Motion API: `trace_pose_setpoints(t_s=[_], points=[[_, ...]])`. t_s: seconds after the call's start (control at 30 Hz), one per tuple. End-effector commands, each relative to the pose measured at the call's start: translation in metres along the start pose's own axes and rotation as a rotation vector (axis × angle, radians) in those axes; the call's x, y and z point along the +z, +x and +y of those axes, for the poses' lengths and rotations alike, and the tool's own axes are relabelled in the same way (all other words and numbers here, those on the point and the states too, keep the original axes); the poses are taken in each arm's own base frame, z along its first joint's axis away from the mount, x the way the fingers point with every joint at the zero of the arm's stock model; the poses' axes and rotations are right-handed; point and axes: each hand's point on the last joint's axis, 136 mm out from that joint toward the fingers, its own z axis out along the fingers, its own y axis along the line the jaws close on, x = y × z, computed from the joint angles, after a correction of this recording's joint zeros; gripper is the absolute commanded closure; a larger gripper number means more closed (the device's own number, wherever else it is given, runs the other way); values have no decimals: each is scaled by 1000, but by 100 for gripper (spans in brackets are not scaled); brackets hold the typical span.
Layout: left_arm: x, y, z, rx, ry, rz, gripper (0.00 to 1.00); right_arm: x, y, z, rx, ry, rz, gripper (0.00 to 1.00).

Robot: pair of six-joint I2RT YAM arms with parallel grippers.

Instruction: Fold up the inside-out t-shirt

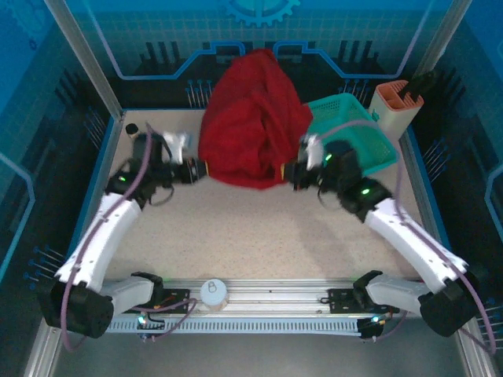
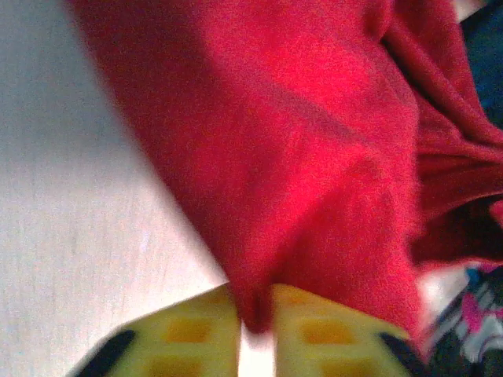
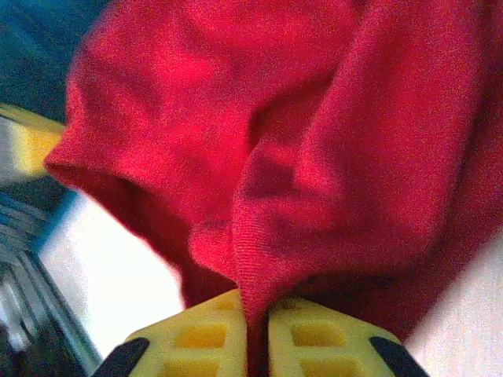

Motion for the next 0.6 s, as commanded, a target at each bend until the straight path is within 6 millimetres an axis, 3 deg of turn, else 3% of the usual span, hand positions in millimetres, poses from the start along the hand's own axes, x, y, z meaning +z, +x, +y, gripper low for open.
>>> trace_pose_setpoints(t_s=[0.0,0.03,0.1,0.23,0.37,0.43,0.57], points=[[11,32,15,-70,31,1,65,10,83,-40,112,133,170,77],[17,46,21,-101,31,34,56,8,96,-49,118,167,202,73],[21,67,30,-138,25,79,47,3,111,-52,91,191,263,66],[15,85,21,-127,40,86,40,-8,118,-41,-80,271,348,54],[24,88,8,-4,-17,77,31,3,105,-26,-225,336,339,43],[36,86,6,37,-45,96,30,15,84,-20,-231,377,286,42],[67,78,18,120,-153,154,28,39,68,-25,-255,507,225,34]])
